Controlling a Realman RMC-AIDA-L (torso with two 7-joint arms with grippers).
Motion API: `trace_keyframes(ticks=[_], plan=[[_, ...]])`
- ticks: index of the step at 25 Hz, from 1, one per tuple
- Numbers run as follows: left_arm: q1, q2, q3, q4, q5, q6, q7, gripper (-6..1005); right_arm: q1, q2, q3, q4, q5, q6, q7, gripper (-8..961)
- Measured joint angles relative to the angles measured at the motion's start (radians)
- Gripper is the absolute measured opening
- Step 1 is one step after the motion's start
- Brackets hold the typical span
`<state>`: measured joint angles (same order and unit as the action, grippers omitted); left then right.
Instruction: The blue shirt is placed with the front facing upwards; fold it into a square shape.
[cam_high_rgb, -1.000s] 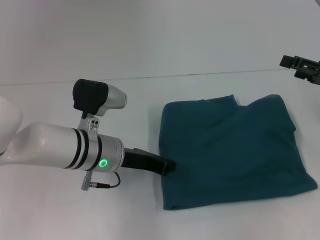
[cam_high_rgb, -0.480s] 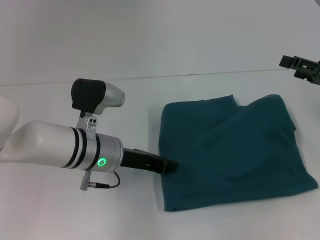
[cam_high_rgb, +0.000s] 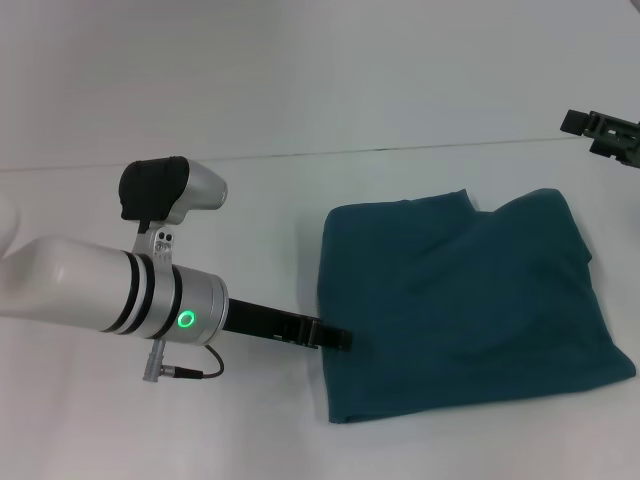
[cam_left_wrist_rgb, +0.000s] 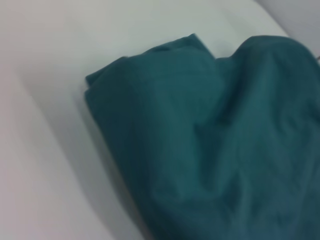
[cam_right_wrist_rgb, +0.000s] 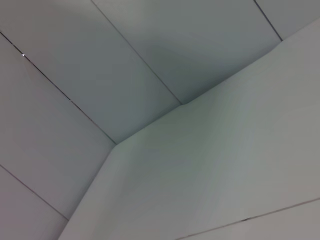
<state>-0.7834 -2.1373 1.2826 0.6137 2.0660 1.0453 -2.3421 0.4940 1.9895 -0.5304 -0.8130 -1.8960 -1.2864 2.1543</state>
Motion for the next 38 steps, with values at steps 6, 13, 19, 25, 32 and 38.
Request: trace_keyframes(ticks=[6, 13, 19, 25, 32, 38], plan=[[-0.004, 0.0, 0.0, 0.005, 0.016, 0.008, -0.045, 563, 0.002, 0.0, 0.0, -0.002, 0.0, -0.002, 0.002, 915], [-0.013, -0.005, 0.0, 0.012, 0.016, 0.031, -0.064, 758, 0.004, 0.0, -0.002, -0.005, 0.0, -0.002, 0.005, 915], [-0.02, -0.011, 0.004, 0.005, 0.019, 0.037, -0.069, 870, 0.006, -0.001, -0.002, -0.007, 0.0, -0.002, 0.006, 915], [-0.022, -0.02, 0.015, 0.005, 0.019, 0.039, -0.076, 903, 0.006, -0.004, -0.001, -0.008, 0.0, -0.01, 0.007, 915], [-0.027, -0.025, 0.026, 0.003, 0.02, 0.039, -0.075, 903, 0.006, -0.005, 0.0, -0.004, 0.009, -0.011, 0.004, 915], [-0.027, -0.026, 0.026, 0.003, 0.02, 0.035, -0.07, 903, 0.006, -0.005, 0.0, -0.001, 0.009, -0.011, 0.002, 915]])
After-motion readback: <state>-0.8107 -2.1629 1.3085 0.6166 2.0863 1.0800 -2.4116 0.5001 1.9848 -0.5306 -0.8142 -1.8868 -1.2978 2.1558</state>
